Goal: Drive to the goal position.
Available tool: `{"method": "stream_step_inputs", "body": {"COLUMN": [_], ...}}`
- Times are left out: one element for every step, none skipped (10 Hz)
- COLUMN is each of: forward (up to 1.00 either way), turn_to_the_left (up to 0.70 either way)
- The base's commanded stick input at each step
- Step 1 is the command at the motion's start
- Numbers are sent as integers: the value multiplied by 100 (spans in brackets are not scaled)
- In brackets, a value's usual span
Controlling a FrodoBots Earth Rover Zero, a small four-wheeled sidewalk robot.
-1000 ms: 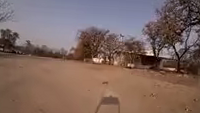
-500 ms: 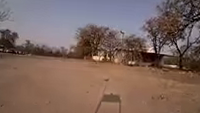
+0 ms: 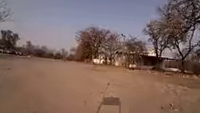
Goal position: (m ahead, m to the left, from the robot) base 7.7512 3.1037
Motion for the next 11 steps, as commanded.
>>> {"method": "stream_step_inputs", "body": {"forward": [70, 70, 70, 70, 70, 70, 70, 70, 70, 70, 70], "turn_to_the_left": [0, 0, 0, 0, 0, 0, 0, 0, 0, 0, 0]}}
